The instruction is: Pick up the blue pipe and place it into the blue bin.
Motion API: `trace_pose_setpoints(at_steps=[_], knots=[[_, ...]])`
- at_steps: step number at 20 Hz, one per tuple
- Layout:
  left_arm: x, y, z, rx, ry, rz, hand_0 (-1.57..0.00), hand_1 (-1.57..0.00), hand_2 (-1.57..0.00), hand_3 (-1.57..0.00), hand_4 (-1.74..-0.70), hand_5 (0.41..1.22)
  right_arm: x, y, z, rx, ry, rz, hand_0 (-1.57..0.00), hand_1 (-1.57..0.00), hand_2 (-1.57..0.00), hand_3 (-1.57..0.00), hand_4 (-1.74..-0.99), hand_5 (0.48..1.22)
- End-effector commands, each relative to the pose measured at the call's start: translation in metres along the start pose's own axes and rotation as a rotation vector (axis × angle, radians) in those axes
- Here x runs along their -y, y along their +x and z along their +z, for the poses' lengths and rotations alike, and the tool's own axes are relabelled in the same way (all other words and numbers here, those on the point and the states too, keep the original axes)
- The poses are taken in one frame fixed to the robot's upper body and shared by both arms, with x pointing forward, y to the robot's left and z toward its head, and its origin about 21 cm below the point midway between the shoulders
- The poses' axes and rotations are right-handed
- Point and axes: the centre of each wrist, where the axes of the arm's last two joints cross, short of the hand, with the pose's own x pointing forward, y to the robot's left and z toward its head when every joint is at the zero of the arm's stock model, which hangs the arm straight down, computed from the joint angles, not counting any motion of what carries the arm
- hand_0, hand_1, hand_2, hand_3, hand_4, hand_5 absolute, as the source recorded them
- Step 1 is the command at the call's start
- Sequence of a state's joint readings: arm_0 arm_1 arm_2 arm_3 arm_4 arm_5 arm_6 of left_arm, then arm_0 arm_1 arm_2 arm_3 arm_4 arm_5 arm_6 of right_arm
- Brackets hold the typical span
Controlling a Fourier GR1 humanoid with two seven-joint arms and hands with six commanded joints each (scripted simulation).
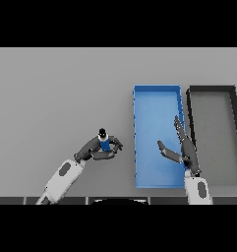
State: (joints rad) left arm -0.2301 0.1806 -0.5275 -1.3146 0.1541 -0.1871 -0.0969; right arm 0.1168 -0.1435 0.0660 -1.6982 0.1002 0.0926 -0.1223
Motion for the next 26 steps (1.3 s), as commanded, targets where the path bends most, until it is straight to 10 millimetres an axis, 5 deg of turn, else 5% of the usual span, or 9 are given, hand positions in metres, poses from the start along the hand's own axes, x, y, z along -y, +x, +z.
trace_pose_setpoints(at_steps=[1,4,9,19,26], knots=[[0.005,-0.002,-0.001,0.013,0.008,0.002,-0.85,-0.94,-1.01,-1.00,-1.48,0.969,0.001,0.001,0.000,-0.001,0.001,-0.001,0.00,0.00,0.00,0.00,-1.261,0.609],[0.012,-0.002,-0.002,0.041,0.002,-0.020,-1.20,-1.25,-1.29,-1.21,-1.60,1.092,-0.004,0.003,-0.005,-0.007,0.001,-0.008,0.00,0.00,0.00,0.00,-1.260,0.614],[0.015,0.012,-0.007,0.149,0.018,-0.045,-1.45,-1.47,-1.48,-1.39,-1.69,1.179,0.001,0.001,-0.004,-0.023,0.011,0.005,0.00,0.00,0.00,0.00,-1.245,0.621],[0.025,0.077,-0.014,0.289,-0.093,-0.063,-1.56,-1.56,-1.56,-1.45,-1.72,1.216,-0.003,0.000,-0.001,0.007,0.016,0.025,0.00,0.00,0.00,0.00,-1.215,0.639],[0.030,0.082,-0.014,0.248,-0.123,-0.072,-1.57,-1.57,-1.57,-1.44,-1.73,1.219,0.003,0.004,0.005,0.002,-0.016,0.038,0.00,0.00,0.00,0.00,-1.174,0.629]])
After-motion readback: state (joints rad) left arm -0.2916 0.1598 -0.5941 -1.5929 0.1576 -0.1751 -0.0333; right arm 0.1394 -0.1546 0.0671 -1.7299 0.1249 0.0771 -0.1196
